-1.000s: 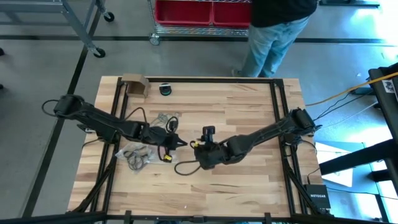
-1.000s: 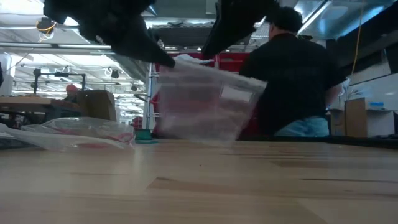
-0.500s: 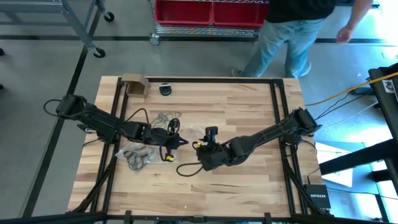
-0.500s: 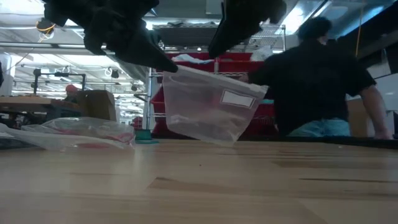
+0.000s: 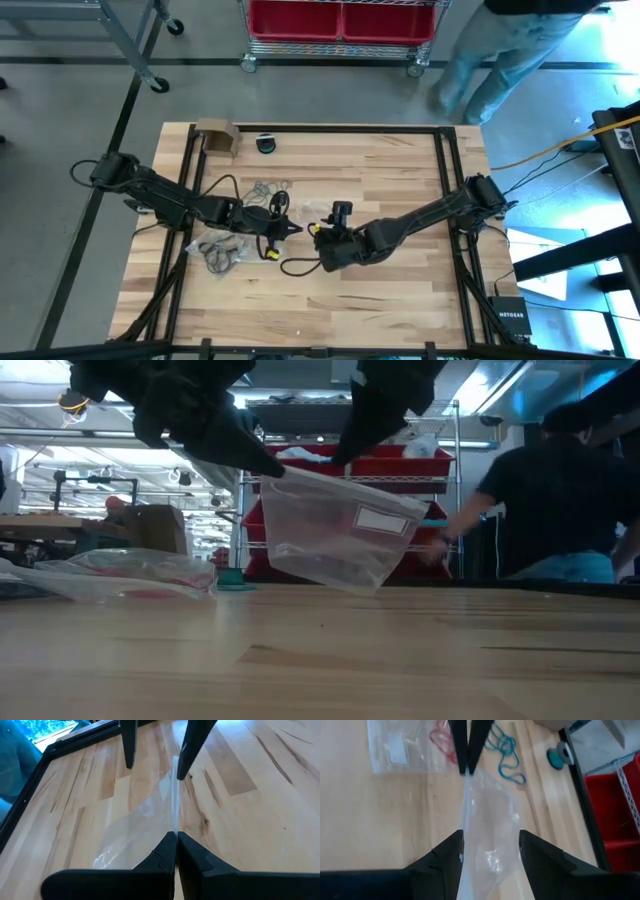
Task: Sort rubber bands
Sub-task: Put the blue rubber band into the transparent zip bag
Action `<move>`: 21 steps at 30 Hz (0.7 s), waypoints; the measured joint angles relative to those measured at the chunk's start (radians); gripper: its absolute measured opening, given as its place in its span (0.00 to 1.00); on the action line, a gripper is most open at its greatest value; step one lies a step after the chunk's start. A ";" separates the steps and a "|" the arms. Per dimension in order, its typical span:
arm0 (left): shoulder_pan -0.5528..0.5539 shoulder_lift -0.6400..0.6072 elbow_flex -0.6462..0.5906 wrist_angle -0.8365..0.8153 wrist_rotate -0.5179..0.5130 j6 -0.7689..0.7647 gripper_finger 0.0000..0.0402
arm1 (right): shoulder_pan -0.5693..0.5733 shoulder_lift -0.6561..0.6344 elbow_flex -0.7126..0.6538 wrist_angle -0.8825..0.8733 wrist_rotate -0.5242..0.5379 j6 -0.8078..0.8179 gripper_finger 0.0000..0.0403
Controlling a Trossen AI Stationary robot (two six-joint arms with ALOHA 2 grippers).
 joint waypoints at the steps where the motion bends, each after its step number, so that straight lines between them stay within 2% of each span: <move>1: 0.000 0.000 0.000 0.000 0.000 -0.002 0.00 | -0.004 0.000 -0.007 0.000 -0.005 0.006 0.45; 12: -0.002 0.000 0.000 -0.001 0.000 -0.005 0.00 | -0.009 0.003 -0.020 -0.003 -0.004 0.027 0.45; 17: -0.002 0.000 0.000 -0.001 0.000 -0.008 0.00 | -0.009 0.004 -0.020 0.011 -0.049 0.027 0.45; 21: -0.002 0.000 0.000 -0.001 0.000 -0.012 0.00 | -0.009 0.004 -0.020 0.023 -0.030 0.027 0.45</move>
